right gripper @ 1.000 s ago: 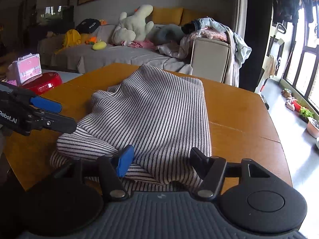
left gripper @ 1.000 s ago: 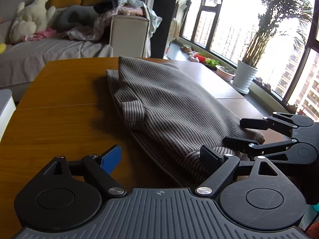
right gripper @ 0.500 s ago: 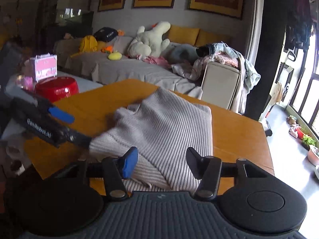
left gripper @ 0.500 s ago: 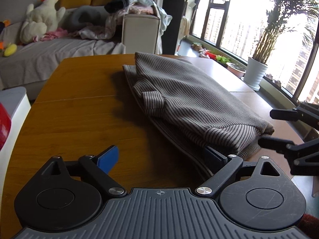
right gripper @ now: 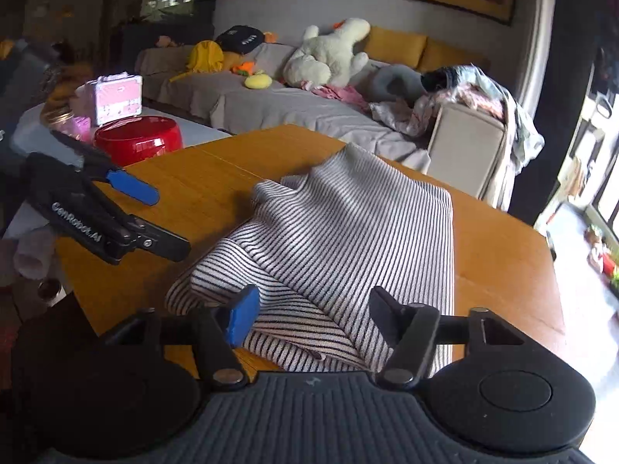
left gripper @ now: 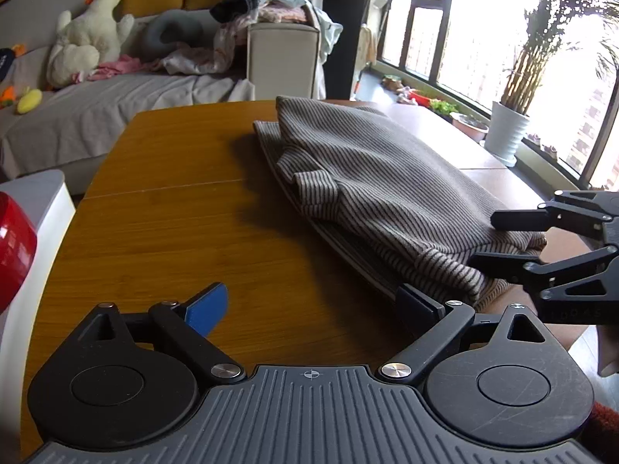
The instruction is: Fold clothes
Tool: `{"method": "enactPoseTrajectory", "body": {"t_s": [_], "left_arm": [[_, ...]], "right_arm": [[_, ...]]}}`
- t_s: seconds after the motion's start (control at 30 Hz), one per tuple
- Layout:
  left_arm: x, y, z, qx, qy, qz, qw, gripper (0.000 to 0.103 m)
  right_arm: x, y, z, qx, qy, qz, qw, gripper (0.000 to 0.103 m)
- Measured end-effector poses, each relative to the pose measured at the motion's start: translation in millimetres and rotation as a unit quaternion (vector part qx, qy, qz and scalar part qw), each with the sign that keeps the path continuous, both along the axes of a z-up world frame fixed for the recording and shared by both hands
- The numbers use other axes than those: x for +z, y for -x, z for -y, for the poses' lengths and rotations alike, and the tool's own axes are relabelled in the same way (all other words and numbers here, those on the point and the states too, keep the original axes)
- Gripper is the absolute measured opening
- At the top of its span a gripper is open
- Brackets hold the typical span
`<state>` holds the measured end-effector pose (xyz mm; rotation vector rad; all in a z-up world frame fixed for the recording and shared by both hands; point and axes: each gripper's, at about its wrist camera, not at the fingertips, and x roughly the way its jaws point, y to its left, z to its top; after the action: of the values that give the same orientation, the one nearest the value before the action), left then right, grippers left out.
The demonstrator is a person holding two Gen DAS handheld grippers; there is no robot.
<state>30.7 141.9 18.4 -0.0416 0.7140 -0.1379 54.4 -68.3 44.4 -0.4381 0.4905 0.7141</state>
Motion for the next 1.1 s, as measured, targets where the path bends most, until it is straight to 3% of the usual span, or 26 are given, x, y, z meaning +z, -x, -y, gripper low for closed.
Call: {"method": "enactPoseTrajectory", "body": {"t_s": [0.23, 0.3, 0.4, 0.5, 0.63, 0.9, 1.0, 1.1], "left_arm": [[-4, -1, 7, -0.019, -0.013, -0.003, 0.9997, 0.098], [-4, -1, 9, -0.024, -0.019, -0.002, 0.9995, 0.098], [-1, 2, 12, -0.032, -0.028, 0.001, 0.9991, 0.098], [1, 5, 14, -0.045, -0.035, 0.006, 0.9984, 0.099], [2, 10, 23, -0.072, -0.047, 0.012, 0.9962, 0.100], [-14, -2, 51, -0.104, -0.092, 0.006, 0.9903, 0.101], [-18, -13, 52, -0.083, -0.105, 0.005, 0.9909, 0.101], [-14, -21, 45, -0.052, -0.090, 0.002, 0.9946, 0.101]], "right_arm": [[-26, 13, -22, 0.061, 0.073, 0.040, 0.995, 0.084], [-24, 1, -22, 0.043, 0.050, 0.015, 0.998, 0.083], [-17, -22, -17, 0.006, -0.005, -0.045, 0.999, 0.073], [-11, -50, 8, -0.030, -0.105, -0.133, 0.985, 0.071], [-14, -63, 29, -0.047, -0.171, -0.185, 0.967, 0.069], [-15, -54, 20, -0.037, -0.138, -0.139, 0.980, 0.070], [-11, -37, 15, -0.019, -0.093, -0.090, 0.991, 0.079], [-9, -22, 13, -0.014, -0.045, -0.031, 0.998, 0.087]]}}
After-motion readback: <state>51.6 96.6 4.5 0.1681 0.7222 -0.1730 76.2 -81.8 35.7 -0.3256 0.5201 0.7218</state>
